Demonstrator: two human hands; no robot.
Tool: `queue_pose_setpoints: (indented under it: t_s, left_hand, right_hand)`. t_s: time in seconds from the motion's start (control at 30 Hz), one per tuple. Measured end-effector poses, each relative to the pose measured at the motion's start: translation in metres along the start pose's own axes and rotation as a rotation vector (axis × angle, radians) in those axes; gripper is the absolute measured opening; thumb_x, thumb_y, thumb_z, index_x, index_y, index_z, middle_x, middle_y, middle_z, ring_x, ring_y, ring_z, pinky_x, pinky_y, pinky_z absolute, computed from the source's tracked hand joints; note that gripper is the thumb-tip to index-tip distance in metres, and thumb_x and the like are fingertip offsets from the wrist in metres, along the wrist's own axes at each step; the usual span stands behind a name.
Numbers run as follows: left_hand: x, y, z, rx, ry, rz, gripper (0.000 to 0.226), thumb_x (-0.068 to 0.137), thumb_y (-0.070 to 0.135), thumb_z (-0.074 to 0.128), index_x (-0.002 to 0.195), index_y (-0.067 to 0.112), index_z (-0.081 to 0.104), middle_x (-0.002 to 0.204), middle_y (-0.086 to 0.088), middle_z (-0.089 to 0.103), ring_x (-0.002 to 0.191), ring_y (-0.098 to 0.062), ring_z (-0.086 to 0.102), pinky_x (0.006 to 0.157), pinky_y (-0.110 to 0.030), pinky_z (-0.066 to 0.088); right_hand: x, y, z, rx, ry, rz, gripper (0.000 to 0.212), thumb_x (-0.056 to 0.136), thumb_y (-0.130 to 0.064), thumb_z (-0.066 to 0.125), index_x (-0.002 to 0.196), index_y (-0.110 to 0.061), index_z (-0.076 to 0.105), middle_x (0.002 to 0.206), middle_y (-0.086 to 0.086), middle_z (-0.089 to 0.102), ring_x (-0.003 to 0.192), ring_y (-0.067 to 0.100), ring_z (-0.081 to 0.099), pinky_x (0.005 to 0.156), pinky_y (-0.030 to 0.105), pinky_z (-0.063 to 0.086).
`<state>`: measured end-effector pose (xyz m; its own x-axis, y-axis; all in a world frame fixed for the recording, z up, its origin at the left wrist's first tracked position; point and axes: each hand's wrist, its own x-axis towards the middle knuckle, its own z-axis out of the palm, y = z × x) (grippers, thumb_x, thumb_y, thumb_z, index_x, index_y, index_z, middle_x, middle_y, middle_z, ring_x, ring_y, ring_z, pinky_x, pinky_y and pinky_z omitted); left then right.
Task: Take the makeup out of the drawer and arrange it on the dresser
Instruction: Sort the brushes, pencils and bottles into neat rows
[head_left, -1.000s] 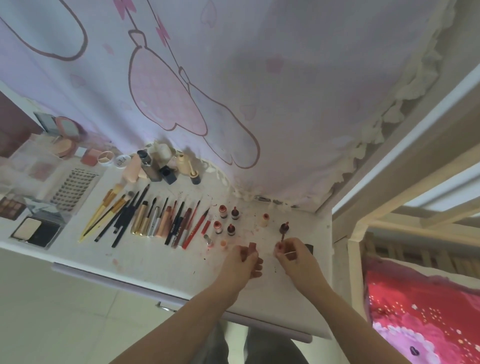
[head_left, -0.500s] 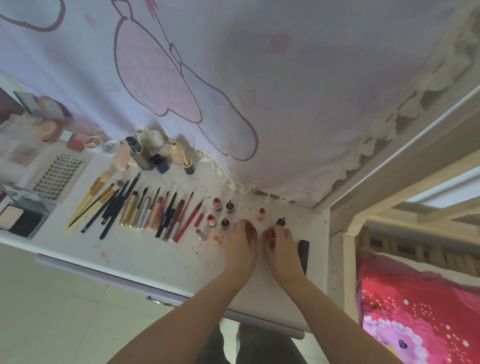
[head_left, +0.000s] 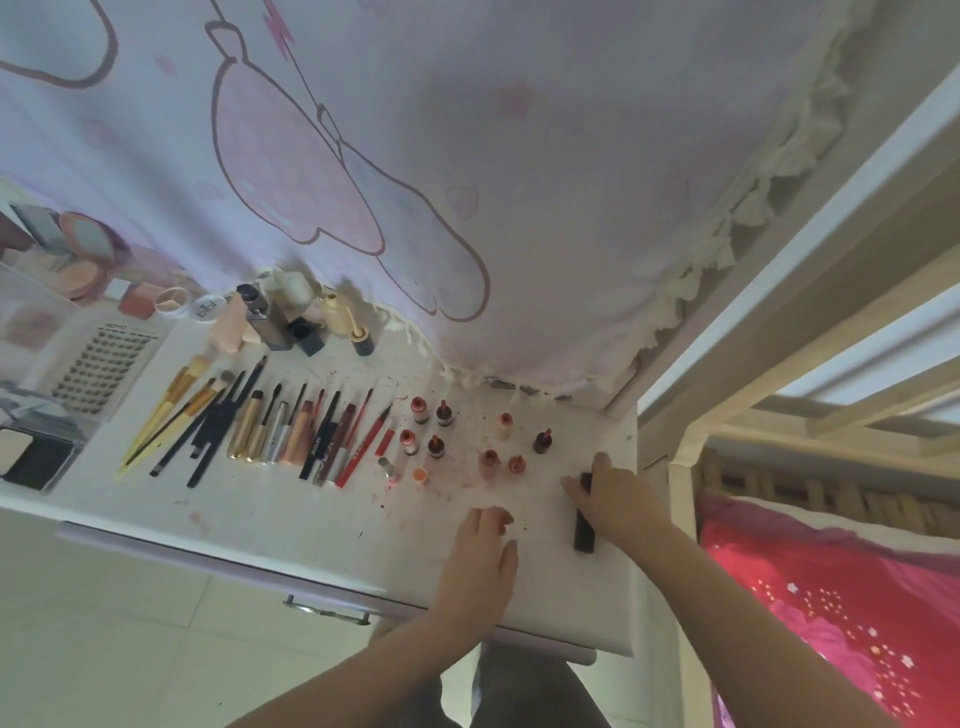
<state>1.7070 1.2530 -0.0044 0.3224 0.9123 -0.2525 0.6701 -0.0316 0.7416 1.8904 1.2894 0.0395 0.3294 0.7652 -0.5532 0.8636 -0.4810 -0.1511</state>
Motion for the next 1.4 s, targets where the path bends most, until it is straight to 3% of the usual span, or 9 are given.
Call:
queue_pose_setpoints:
  t_s: [0.2, 0.3, 0.43, 0.57, 0.67, 0.83, 1.0, 1.17, 1.4]
  left_hand:
    - [0.019, 0.025, -0.002, -0.026, -0.287, -0.031, 0.022, 0.096, 0.035, 0.044, 0.109, 0.020, 0.054, 0.093, 0.004, 0.061, 0.085, -0.016, 0.060, 0.073, -0.022, 0.046]
    - [0.019, 0.026, -0.026, -0.008, -0.388, 0.012, 0.022, 0.097, 0.038, 0.042, 0.100, 0.019, 0.053, 0.078, 0.008, 0.061, 0.060, -0.010, 0.059, 0.063, -0.024, 0.051]
    - [0.011, 0.028, -0.063, 0.057, -0.538, 0.139, 0.020, 0.099, 0.036, 0.039, 0.101, 0.020, 0.051, 0.076, 0.011, 0.059, 0.058, -0.005, 0.055, 0.063, -0.020, 0.048]
    - [0.007, 0.017, -0.101, 0.122, -0.527, 0.127, 0.018, 0.099, 0.035, 0.040, 0.091, 0.023, 0.050, 0.075, 0.010, 0.057, 0.059, -0.003, 0.051, 0.058, -0.014, 0.042]
    - [0.002, 0.001, -0.119, -0.030, -0.461, 0.043, 0.015, 0.099, 0.031, 0.041, 0.091, 0.021, 0.049, 0.075, 0.007, 0.057, 0.059, -0.003, 0.051, 0.057, -0.013, 0.044]
    - [-0.001, 0.002, -0.094, -0.162, -0.414, -0.052, 0.009, 0.099, 0.026, 0.041, 0.106, 0.022, 0.044, 0.092, 0.006, 0.057, 0.081, -0.007, 0.056, 0.079, -0.021, 0.048]
    - [-0.005, -0.009, -0.070, -0.199, -0.268, -0.085, 0.007, 0.096, 0.025, 0.049, 0.099, 0.028, 0.044, 0.104, 0.013, 0.061, 0.091, -0.004, 0.059, 0.082, -0.018, 0.048]
    - [0.002, -0.013, -0.051, -0.110, 0.106, -0.033, 0.022, 0.090, 0.021, 0.061, 0.112, 0.022, 0.059, 0.100, 0.012, 0.051, 0.087, 0.002, 0.049, 0.075, -0.003, 0.037]
    - [0.017, -0.017, -0.027, -0.058, 0.199, -0.005, 0.010, 0.090, 0.016, 0.056, 0.098, 0.023, 0.056, 0.098, 0.012, 0.049, 0.087, -0.005, 0.049, 0.073, -0.005, 0.038]
  right_hand:
    - [-0.025, -0.020, 0.021, 0.522, -0.103, -0.039, 0.019, 0.090, -0.031, 0.053, 0.098, -0.014, 0.050, 0.071, -0.001, 0.059, 0.049, 0.007, 0.057, 0.041, 0.016, 0.040]
    - [-0.040, -0.022, 0.011, 0.555, -0.116, -0.119, 0.027, 0.092, -0.042, 0.052, 0.091, -0.015, 0.054, 0.061, -0.003, 0.063, 0.041, 0.005, 0.053, 0.040, 0.015, 0.038]
    - [-0.056, -0.023, 0.000, 0.761, -0.313, -0.147, 0.030, 0.093, -0.041, 0.053, 0.087, -0.011, 0.054, 0.054, -0.004, 0.056, 0.040, 0.006, 0.043, 0.040, 0.017, 0.035]
    - [-0.057, -0.002, -0.024, 1.118, -0.256, -0.068, 0.024, 0.095, -0.029, 0.053, 0.086, -0.007, 0.048, 0.047, -0.004, 0.049, 0.035, 0.006, 0.037, 0.032, 0.015, 0.028]
    - [-0.055, 0.017, -0.042, 1.307, -0.243, -0.042, 0.019, 0.094, -0.024, 0.056, 0.099, -0.006, 0.052, 0.067, 0.005, 0.066, 0.052, 0.011, 0.059, 0.040, 0.019, 0.043]
    - [-0.063, -0.011, -0.006, 1.237, -0.414, -0.244, 0.025, 0.092, -0.014, 0.058, 0.116, -0.020, 0.058, 0.103, 0.001, 0.071, 0.093, 0.014, 0.068, 0.070, 0.026, 0.056]
    - [-0.060, -0.017, 0.034, 1.130, -0.218, -0.168, 0.017, 0.094, -0.019, 0.056, 0.110, -0.023, 0.051, 0.098, -0.008, 0.071, 0.095, 0.008, 0.066, 0.075, 0.022, 0.053]
    - [-0.046, -0.018, 0.056, 0.762, 0.117, -0.235, 0.021, 0.089, -0.020, 0.061, 0.105, -0.027, 0.050, 0.102, -0.008, 0.058, 0.091, 0.004, 0.056, 0.072, 0.011, 0.039]
    - [-0.030, -0.034, 0.075, 0.538, 0.202, -0.347, 0.012, 0.091, -0.016, 0.057, 0.102, -0.013, 0.052, 0.104, 0.002, 0.057, 0.095, 0.018, 0.055, 0.086, 0.028, 0.046]
